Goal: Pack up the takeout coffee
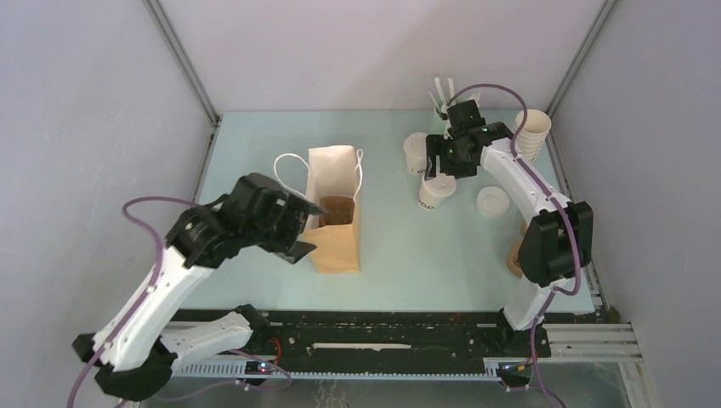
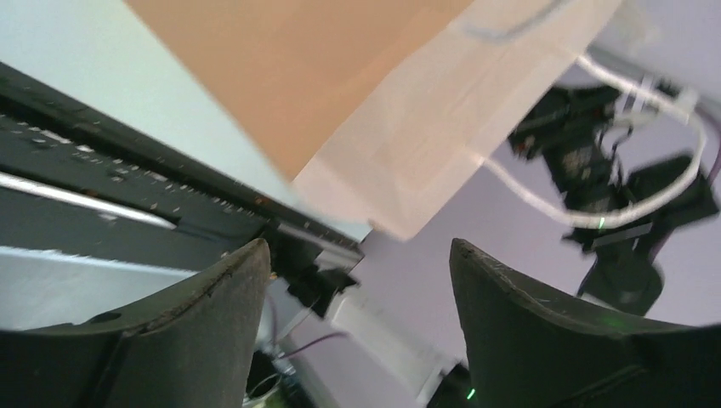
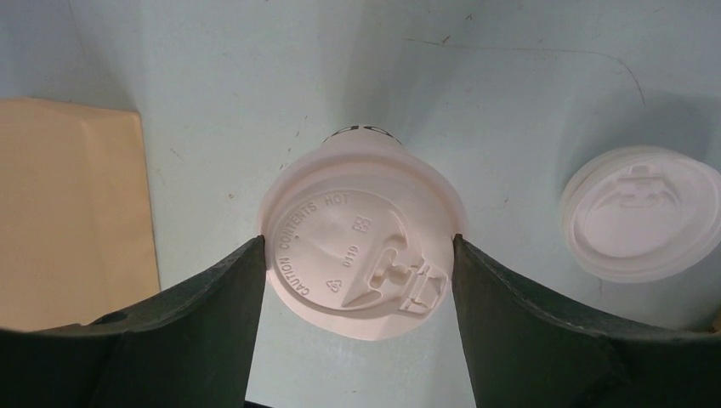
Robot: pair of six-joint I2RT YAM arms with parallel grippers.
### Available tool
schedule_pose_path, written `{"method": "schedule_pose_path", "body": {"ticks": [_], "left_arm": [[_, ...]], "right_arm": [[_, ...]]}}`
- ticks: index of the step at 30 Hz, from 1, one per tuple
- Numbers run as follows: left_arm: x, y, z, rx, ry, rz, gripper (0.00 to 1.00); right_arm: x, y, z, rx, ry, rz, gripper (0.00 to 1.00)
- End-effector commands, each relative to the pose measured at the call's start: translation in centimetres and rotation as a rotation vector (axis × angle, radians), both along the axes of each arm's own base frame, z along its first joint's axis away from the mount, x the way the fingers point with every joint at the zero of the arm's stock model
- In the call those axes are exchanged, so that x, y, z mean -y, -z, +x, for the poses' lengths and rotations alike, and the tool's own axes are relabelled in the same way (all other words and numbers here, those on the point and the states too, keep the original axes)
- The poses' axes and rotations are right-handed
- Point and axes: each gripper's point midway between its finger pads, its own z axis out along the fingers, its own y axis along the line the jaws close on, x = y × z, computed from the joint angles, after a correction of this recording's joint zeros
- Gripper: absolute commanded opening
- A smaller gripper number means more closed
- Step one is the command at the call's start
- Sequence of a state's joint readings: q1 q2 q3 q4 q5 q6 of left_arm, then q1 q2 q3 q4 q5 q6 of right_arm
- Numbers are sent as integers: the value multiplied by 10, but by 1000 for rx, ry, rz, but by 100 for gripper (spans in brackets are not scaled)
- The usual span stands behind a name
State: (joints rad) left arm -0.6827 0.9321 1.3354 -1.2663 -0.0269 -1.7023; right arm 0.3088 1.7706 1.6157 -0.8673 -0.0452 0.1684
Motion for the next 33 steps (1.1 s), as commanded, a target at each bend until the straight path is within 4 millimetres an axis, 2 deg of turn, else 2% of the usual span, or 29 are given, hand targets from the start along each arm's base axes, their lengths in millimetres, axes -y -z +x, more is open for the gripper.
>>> {"method": "schedule_pose_path", "body": {"ticks": [1, 4, 8, 12, 14, 22, 26, 29, 33], "left_arm": [[13, -12, 49, 41, -220, -57, 79], [24, -7, 53, -24, -241, -44, 69], [20, -7, 57, -34, -295, -25, 55], [17, -6, 54, -60, -313, -8, 49], [18, -5, 51, -75, -306, 3, 43], [16, 2, 36, -138, -268, 65, 41], [18, 7, 29, -159, -259, 60, 44], [17, 12, 29, -161, -264, 70, 48], [21, 21, 36, -160, -287, 56, 42]], "right_arm": [[-2, -33, 4, 103, 13, 77, 72], [0, -37, 4, 115, 16, 79, 72], [2, -44, 3, 132, 17, 75, 72], [4, -47, 1, 143, 15, 80, 72], [3, -47, 0, 143, 11, 86, 71], [2, -49, 0, 144, 8, 97, 71], [0, -47, -1, 141, 4, 105, 71], [0, -48, -1, 144, 2, 106, 71], [0, -49, -1, 144, 2, 107, 70]]}}
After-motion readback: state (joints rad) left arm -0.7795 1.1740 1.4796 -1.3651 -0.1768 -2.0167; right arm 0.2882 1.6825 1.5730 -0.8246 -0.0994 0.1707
